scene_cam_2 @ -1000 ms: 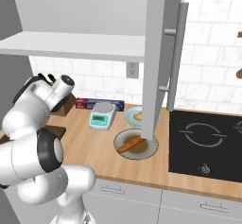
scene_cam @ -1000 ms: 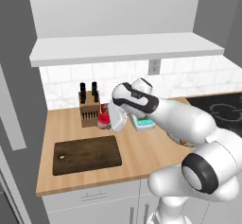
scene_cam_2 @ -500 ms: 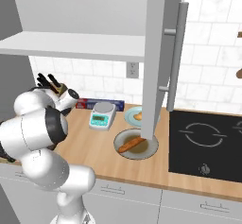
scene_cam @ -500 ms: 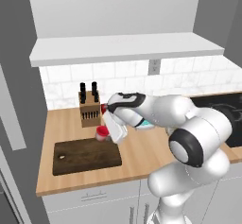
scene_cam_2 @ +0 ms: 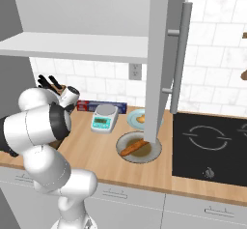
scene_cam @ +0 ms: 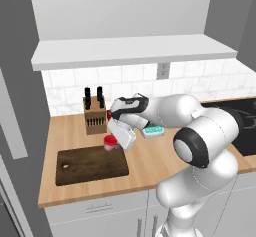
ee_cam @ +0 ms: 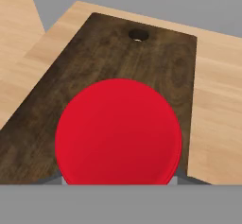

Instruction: From the different types of pastries on the counter, select a croissant and place it on the cutting board. Then retrieve a jar of jam from the cabinet and place it alongside the croissant on the cutting board.

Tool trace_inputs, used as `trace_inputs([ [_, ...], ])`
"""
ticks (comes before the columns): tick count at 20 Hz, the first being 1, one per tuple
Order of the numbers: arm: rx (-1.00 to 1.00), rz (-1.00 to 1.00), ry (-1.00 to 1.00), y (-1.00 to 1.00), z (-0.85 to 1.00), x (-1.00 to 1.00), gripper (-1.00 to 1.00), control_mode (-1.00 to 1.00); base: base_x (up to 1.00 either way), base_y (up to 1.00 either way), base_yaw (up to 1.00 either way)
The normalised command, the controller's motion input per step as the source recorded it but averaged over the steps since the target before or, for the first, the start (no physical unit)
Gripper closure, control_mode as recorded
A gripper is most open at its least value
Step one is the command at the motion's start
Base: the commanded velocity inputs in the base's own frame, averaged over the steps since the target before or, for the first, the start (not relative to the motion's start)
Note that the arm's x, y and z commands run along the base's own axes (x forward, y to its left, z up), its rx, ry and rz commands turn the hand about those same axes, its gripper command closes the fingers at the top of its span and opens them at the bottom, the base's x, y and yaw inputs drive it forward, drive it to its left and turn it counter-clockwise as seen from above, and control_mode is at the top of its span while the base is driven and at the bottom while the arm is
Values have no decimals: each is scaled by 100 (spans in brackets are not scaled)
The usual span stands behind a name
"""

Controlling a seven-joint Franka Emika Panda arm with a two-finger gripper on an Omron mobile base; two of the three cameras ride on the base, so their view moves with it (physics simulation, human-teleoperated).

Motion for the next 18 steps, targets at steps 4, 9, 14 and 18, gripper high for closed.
trace_inputs([
  [4, -18, -3, 8, 7, 0, -18, 100, -100, 0, 0, 0],
  [9, -12, -4, 1, 0, -1, -36, 100, -100, 0, 0, 0],
  [14, -7, -1, -1, -1, -23, -37, 100, -100, 0, 0, 0],
  [18, -10, -7, -21, 0, -45, 0, 100, -100, 0, 0, 0],
])
